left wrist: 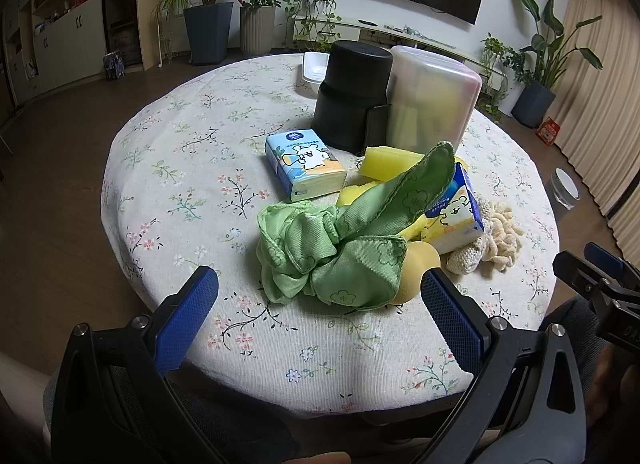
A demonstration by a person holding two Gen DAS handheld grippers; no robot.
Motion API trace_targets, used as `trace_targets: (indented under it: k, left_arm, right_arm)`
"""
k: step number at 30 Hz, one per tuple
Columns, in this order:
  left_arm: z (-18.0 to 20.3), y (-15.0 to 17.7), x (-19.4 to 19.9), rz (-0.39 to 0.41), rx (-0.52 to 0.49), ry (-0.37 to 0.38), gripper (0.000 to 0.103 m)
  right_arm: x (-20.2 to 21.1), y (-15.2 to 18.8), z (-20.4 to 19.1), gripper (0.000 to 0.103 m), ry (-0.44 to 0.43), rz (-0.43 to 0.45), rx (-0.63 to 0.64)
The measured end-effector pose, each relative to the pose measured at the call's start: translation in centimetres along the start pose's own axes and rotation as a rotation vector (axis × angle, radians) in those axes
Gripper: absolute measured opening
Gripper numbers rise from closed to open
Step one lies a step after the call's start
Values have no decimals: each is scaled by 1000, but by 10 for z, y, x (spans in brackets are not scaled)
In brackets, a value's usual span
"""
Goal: Organize soft objects
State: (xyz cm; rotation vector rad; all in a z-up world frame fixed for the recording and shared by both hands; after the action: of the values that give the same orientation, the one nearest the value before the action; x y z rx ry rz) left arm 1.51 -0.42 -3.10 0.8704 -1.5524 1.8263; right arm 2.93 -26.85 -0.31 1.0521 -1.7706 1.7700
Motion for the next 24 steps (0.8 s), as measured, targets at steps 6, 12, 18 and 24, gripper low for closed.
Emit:
trace_targets:
  k: [6, 12, 18, 24]
  left_arm:
    - [1, 1, -1, -3, 1, 0, 103]
    - [3, 6, -6, -12, 4, 1, 103]
    - [1, 16, -7, -9, -22, 21, 103]
    - [21, 31, -6, 22, -131, 93, 102]
  right_arm:
    - [0, 0, 0, 103, -1, -2, -1]
    - [-3, 4, -2, 103, -3, -11, -4]
    - [-8, 7, 4, 103, -5, -25, -12]
    - [-17, 13, 14, 103, -23, -55, -13]
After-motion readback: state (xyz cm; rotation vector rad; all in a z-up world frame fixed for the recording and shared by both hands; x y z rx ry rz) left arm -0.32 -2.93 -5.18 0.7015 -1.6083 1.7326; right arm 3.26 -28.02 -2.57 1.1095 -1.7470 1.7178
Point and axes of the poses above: each gripper's, at about its wrist camera, not at the fingertips, and x roughly against the way its jaws point, z to its right, y to its underside, the point moved 3 cm from there along -x, roughly the way its jaws point, and after that the axes turned 4 degrees about -z, right-handed, at the moved point
